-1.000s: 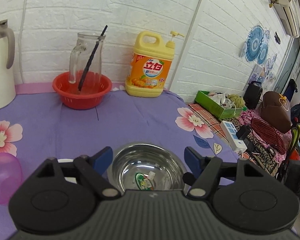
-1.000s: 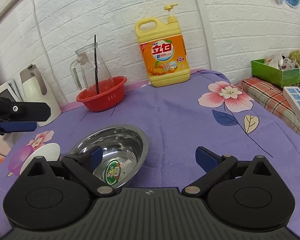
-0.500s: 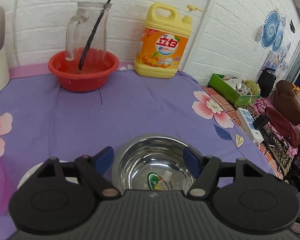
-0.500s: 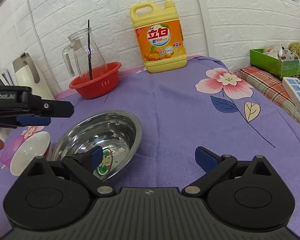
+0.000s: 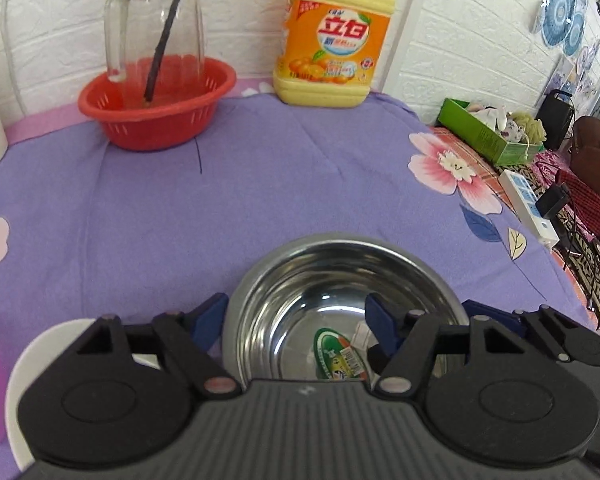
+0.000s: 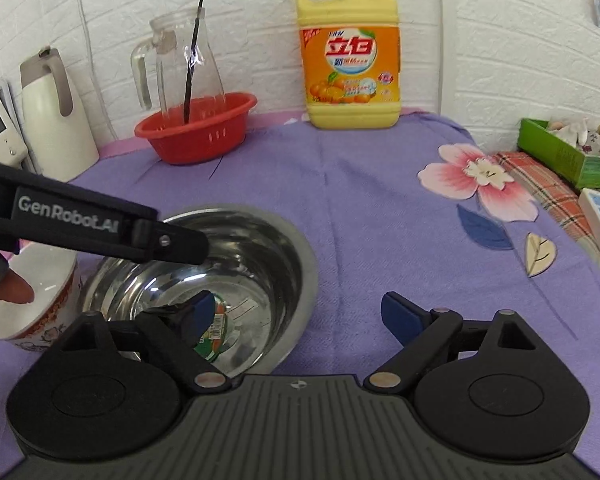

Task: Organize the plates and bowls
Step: 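Close the left tool on the steel bowl rim while the right tool grips it too, then carry the steel bowl toward the plate stack with both tools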

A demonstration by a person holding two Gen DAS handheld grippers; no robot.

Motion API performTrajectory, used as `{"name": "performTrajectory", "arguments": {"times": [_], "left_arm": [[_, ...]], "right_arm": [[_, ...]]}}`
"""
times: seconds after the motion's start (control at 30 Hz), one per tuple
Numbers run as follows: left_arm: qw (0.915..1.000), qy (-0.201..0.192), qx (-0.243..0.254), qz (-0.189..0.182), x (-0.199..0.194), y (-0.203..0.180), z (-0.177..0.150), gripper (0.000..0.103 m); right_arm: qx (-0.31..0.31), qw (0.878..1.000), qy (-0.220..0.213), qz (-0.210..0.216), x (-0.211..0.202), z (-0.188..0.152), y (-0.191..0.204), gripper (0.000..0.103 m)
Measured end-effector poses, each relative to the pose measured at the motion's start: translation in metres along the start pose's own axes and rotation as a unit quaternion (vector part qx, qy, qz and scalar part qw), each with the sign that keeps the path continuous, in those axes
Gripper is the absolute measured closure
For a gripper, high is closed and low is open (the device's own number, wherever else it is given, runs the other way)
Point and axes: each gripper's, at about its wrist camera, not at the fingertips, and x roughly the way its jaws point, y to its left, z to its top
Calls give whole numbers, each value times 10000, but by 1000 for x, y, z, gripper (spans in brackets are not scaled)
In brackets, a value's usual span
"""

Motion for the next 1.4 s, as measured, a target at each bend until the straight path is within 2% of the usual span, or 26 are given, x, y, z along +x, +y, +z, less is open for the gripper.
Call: {"name": "performTrajectory", "arguments": {"times": [0.17,0.3,0.4,0.47,0.5,0.63,0.83,0.93,1.2,1.4], "left_arm": [[9995,4,-202,-237,5,8,1,38],[9994,67,-146,-312,7,4,2,42],[9997,152,78,-152,12,-4,0,52],[9992,267,267,-120,15,-9,-3,62],[9988,336,332,-123,17,-11,-4,70],[9975,479,505,74,19,-15,-9,86],[9980,448,315,-303,-2,-21,-13,87],[9978,396,293,-449,-19,-30,-24,87],[9977,336,204,-560,-79,-50,-83,87],[9980,300,97,-541,-121,-50,-144,87]], "right_arm": [[112,9999,39,68,4,-4,-3,0],[72,9999,-18,100,5,-5,1,0],[82,9998,-57,182,5,-4,3,0],[-4,9998,-73,168,4,-4,5,0],[-46,9998,-73,170,3,-4,5,2],[-59,9998,-49,160,3,-4,3,8],[533,9972,120,505,-13,-7,-16,14],[564,9973,121,449,-29,-14,-17,14],[462,9979,-16,459,-100,-51,-9,14],[422,9973,87,587,-140,-93,9,14]]}}
